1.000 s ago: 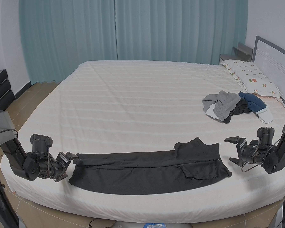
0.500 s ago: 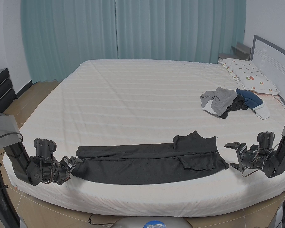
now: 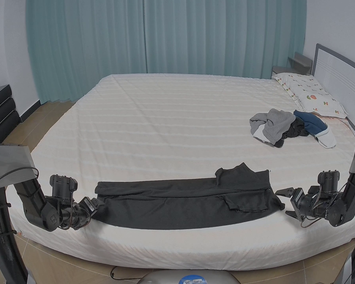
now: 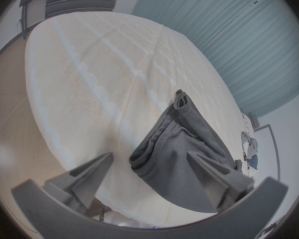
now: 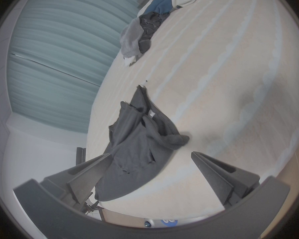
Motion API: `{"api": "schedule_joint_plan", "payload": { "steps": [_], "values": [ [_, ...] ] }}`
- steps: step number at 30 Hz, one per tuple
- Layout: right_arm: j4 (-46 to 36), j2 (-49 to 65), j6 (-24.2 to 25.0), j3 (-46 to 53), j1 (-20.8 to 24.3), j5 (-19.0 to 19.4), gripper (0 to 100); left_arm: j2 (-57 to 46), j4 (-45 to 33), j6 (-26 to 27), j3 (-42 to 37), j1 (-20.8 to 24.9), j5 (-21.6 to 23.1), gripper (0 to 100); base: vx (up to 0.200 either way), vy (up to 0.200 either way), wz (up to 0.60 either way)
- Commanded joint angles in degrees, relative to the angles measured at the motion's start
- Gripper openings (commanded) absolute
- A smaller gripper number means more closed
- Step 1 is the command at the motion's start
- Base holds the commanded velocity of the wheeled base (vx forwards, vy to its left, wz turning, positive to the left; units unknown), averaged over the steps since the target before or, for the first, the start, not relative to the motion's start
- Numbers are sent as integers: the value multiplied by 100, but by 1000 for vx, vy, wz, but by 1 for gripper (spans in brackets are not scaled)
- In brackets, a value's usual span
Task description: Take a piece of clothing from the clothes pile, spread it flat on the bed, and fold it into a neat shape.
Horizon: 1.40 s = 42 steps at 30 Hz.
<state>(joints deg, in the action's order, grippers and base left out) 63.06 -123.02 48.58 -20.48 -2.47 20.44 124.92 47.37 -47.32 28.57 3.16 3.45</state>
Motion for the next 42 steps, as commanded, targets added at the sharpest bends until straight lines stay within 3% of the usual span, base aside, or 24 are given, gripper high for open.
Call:
{"api": "schedule_joint_plan", "payload": {
  "steps": [1, 16, 17, 35, 42],
  "values": [
    [-22, -232, -85, 9, 133, -128, 100, 77, 0, -14, -27, 18, -2, 0, 0, 0, 0],
    [75, -944, -191, -641, 573, -955, 100, 59, 0, -93, -54, -8, 51, 0, 0, 0, 0],
    [75, -944, -191, -650, 590, -972, 0, 59, 0, -93, -54, -8, 51, 0, 0, 0, 0],
    [-66, -179, -384, 18, 485, -1104, 0, -152, -35, -93, -203, -158, 59, 0, 0, 0, 0],
    [-620, 32, -789, 88, 441, -1104, 0, -328, -70, -14, -397, -193, 59, 0, 0, 0, 0]
  ]
}}
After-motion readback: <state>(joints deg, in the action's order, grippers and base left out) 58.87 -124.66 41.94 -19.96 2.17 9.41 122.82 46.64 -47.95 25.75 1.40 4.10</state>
